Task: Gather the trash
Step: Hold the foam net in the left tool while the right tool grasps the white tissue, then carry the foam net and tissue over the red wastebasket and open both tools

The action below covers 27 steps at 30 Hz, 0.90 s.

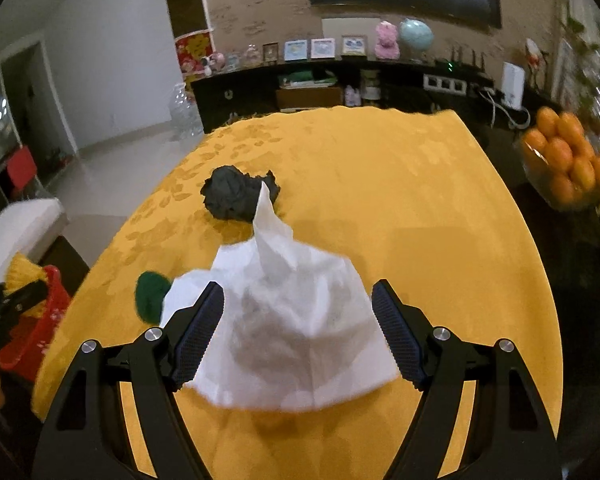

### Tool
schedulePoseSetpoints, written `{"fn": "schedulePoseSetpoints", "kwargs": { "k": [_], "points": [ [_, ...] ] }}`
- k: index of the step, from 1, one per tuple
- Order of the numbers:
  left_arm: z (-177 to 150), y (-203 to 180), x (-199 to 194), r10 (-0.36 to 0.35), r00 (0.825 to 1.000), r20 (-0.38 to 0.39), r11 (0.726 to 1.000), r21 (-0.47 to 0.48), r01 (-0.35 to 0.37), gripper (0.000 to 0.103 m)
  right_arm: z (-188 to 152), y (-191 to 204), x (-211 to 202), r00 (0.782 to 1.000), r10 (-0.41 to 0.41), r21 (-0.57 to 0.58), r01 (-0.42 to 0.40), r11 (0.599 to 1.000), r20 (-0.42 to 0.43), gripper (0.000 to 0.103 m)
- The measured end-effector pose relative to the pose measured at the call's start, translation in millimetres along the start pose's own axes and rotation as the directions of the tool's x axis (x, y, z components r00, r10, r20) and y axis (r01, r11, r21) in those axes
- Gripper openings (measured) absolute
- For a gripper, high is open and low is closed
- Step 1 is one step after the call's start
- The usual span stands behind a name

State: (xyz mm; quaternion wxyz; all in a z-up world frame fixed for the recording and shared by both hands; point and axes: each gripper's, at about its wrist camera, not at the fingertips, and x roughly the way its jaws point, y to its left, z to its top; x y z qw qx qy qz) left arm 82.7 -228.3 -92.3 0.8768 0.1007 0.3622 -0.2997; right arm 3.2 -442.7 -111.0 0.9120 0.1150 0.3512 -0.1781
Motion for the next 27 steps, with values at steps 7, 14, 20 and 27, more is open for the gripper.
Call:
{"fn": "schedulePoseSetpoints", "kwargs": {
  "k": [7, 14, 20, 27],
  "points": [
    [1, -3, 9, 0.017, 1.0, -0.015, 1.0, 0.016, -0.017, 0.036, 11, 5, 26, 1.0, -0.016, -0.06, 0.016, 0.998, 0.001, 0.059],
    [2, -8, 13, 0.017, 1.0, -0.014, 0.999, 0.029, -0.017, 0.036, 11, 6, 26, 1.0, 0.024, -0.063, -0.024, 0.998, -0.007, 0.019],
    [2, -8, 13, 0.022, 1.0, -0.008, 0.999, 0.029, -0.021, 0.036, 17, 0, 2, 0.994, 0.104, 0.003, -0.104, 0.995, 0.039, 0.011],
    [1, -3, 7, 0.027, 1.0, 0.008, 1.0, 0.012, -0.027, 0.036, 16, -7, -29, 0.987, 0.132, 0.069, -0.139, 0.988, 0.095, 0.011]
  ]
}}
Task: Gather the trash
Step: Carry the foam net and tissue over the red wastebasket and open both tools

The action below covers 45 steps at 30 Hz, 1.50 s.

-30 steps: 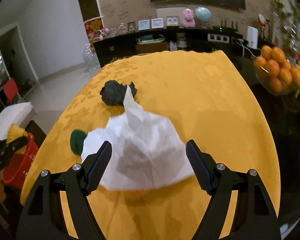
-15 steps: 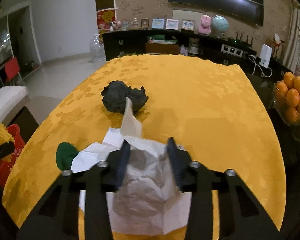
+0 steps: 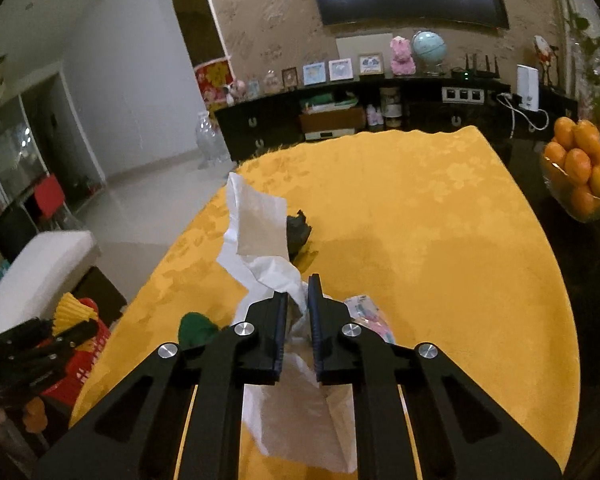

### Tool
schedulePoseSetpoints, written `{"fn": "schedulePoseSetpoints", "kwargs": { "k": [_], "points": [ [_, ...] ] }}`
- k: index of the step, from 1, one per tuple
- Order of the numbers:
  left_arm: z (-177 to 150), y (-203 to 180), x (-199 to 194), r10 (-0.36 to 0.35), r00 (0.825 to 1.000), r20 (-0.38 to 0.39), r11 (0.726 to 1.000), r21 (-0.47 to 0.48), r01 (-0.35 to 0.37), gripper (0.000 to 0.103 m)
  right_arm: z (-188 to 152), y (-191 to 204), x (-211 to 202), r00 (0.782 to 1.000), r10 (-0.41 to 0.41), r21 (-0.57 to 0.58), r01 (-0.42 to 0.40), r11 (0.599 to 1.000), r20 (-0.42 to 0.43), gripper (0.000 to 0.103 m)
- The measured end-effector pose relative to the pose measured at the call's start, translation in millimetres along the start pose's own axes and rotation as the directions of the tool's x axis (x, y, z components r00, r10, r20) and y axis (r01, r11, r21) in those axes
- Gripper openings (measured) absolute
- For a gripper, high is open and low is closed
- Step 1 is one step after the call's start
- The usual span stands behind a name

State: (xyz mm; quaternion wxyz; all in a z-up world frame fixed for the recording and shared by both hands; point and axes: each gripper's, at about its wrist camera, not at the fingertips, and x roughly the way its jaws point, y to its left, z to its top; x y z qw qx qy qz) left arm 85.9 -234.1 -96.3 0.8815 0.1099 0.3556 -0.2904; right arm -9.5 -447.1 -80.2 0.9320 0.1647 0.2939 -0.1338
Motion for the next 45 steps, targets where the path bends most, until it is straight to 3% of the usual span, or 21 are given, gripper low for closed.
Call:
{"fn": "schedulePoseSetpoints", "kwargs": {
  "k": [13, 24, 36, 45],
  "points": [
    [1, 15, -18, 0.018, 0.999, 0.041, 0.999, -0.046, -0.016, 0.036, -7, -14, -54, 0.997, -0.03, 0.087, 0.024, 0.996, 0.071, 0.011],
    [1, 35, -49, 0.068, 0.994, 0.09, 0.995, -0.076, -0.061, 0.036, -7, -1, -88, 0.993, -0.017, 0.078, 0.007, 0.997, 0.12, 0.011],
    [-8, 78, -81, 0.153, 0.983, 0.099, 0.981, -0.135, -0.139, 0.036, -13, 35, -78, 0.996, 0.031, 0.02, -0.033, 0.999, 0.083, 0.011],
    [-10, 95, -88, 0.228, 0.968, 0.108, 0.97, -0.115, -0.216, 0.036, -10, 70, -68, 0.996, 0.066, -0.043, -0.064, 0.997, 0.061, 0.011]
  ]
}}
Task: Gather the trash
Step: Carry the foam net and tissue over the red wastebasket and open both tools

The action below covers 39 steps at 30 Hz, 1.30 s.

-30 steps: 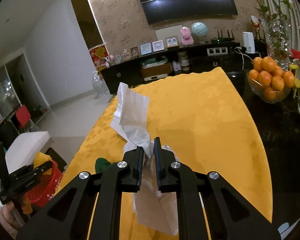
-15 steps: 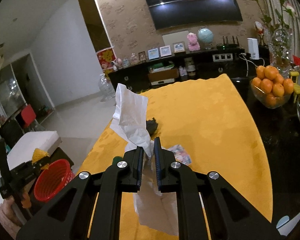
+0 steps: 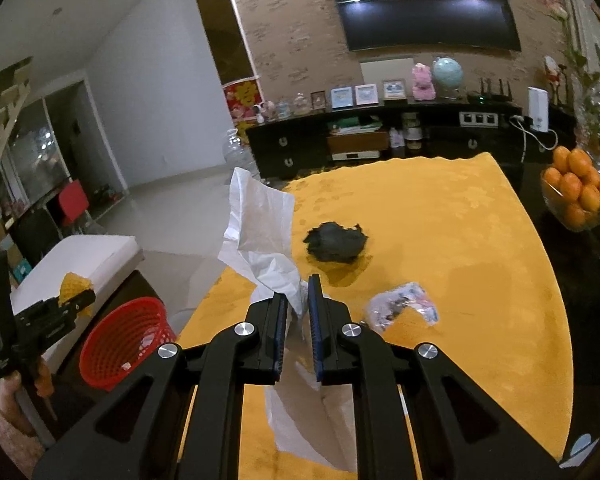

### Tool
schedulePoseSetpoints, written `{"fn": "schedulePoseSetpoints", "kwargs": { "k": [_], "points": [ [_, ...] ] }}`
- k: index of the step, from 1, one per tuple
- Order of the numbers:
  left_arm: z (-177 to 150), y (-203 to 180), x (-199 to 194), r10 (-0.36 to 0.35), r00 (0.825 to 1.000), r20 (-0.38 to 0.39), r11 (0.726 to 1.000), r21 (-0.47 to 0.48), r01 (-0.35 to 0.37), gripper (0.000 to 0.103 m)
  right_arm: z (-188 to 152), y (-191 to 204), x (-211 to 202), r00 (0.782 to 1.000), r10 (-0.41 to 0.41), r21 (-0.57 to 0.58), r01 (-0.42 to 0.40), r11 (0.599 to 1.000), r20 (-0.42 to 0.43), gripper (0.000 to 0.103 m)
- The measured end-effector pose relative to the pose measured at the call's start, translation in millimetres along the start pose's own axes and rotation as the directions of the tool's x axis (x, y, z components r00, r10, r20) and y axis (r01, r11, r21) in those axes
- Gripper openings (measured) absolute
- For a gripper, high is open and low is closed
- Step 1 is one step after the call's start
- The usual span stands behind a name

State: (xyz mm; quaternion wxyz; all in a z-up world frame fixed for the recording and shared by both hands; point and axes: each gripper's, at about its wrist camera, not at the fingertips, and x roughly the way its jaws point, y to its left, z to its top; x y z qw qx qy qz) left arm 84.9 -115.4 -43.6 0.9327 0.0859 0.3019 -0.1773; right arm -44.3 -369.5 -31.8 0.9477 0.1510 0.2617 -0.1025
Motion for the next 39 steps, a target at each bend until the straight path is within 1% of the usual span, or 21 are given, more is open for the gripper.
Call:
{"fn": "schedulePoseSetpoints", "kwargs": {
  "k": [7, 16, 20, 24, 31, 39],
  "points": [
    [0, 17, 4, 0.041, 0.999, -0.003, 0.999, -0.014, -0.041, 0.036, 10, 25, 15, 0.999, 0.032, -0.042, -0.033, 0.999, -0.014, 0.011],
    [-10, 48, 18, 0.059, 0.996, -0.064, 0.994, -0.089, -0.064, 0.036, 17, 66, 50, 0.99, 0.12, -0.056, -0.125, 0.991, -0.074, 0.011],
    [-14, 57, 25, 0.083, 0.992, -0.091, 0.99, -0.104, -0.092, 0.036, 15, 85, 69, 0.981, 0.162, -0.043, -0.168, 0.985, -0.108, 0.011],
    [-15, 66, 25, 0.087, 0.991, -0.1, 0.986, -0.132, -0.1, 0.036, 15, 103, 81, 0.971, 0.201, -0.033, -0.207, 0.978, -0.132, 0.011],
    [-16, 75, 31, 0.102, 0.986, -0.13, 0.98, -0.159, -0.123, 0.036, 16, 135, 98, 0.946, 0.27, -0.024, -0.278, 0.96, -0.178, 0.011],
    [-18, 82, 37, 0.117, 0.979, -0.166, 0.97, -0.191, -0.148, 0.037, 14, 170, 118, 0.917, 0.325, -0.024, -0.34, 0.94, -0.23, 0.011]
  ]
}}
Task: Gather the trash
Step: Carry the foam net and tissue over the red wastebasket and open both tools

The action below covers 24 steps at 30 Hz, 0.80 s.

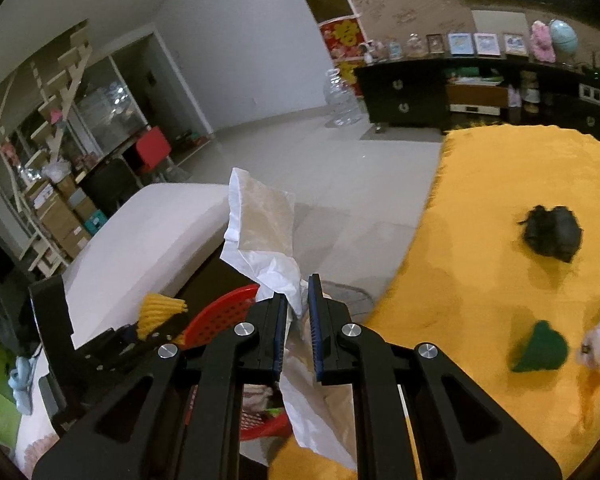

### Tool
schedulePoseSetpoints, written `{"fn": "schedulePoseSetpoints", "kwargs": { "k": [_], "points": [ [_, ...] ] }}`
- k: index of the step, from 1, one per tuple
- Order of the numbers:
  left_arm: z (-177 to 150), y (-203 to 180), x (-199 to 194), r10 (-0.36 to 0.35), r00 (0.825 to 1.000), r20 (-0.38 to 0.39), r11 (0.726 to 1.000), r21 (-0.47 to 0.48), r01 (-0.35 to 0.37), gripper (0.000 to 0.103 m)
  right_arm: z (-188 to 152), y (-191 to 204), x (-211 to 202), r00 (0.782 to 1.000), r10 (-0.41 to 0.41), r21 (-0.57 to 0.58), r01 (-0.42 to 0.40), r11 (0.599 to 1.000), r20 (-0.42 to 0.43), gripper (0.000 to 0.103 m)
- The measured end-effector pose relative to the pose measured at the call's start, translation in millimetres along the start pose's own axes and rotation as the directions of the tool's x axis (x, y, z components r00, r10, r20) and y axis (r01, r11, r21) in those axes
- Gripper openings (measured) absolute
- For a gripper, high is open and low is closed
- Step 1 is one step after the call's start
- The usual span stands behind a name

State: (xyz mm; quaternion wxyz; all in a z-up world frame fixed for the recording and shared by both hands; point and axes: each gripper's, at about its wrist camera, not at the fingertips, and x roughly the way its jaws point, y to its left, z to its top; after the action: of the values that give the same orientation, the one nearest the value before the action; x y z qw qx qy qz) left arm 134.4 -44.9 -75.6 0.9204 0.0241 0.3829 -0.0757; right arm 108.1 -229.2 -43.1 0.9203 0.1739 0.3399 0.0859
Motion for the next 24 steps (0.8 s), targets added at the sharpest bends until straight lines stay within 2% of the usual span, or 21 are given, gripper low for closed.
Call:
{"fn": "schedulePoseSetpoints", "kwargs": {
  "k": [7, 13, 14, 15, 18, 20, 24],
  "points": [
    [-2, -7, 4, -0.005, 1.0, -0.009, 0.999, 0.04, 0.005, 0.037, -2, 10, 34, 0.998, 0.035, 0.012, -0.034, 0.999, -0.059, 0.011],
    [-2, 2, 5, -0.009, 1.0, -0.022, 1.0, 0.009, 0.009, 0.043, -14, 15, 52, 0.993, 0.031, -0.007, -0.032, 0.999, -0.11, 0.012],
    [-2, 2, 5, -0.011, 1.0, -0.022, 1.0, 0.006, 0.011, 0.046, -16, 14, 53, 0.993, 0.032, -0.008, -0.033, 0.999, -0.116, 0.013],
    [-2, 2, 5, -0.011, 1.0, -0.021, 1.0, 0.005, 0.011, 0.054, -17, 14, 55, 0.992, 0.033, -0.009, -0.034, 0.999, -0.123, 0.013],
    [-1, 2, 1, -0.005, 1.0, -0.002, 1.0, 0.001, 0.005, 0.065, -20, 15, 58, 0.99, 0.036, -0.002, -0.036, 0.999, -0.137, 0.022],
    [-1, 4, 0, -0.005, 1.0, 0.0, 1.0, -0.008, 0.005, 0.069, -20, 14, 56, 0.99, 0.038, 0.008, -0.037, 0.999, -0.138, 0.034],
    [1, 9, 0, -0.01, 1.0, 0.001, 0.999, -0.034, 0.01, 0.072, -22, 13, 50, 0.992, 0.033, 0.017, -0.031, 0.999, -0.125, 0.04]
  ]
}}
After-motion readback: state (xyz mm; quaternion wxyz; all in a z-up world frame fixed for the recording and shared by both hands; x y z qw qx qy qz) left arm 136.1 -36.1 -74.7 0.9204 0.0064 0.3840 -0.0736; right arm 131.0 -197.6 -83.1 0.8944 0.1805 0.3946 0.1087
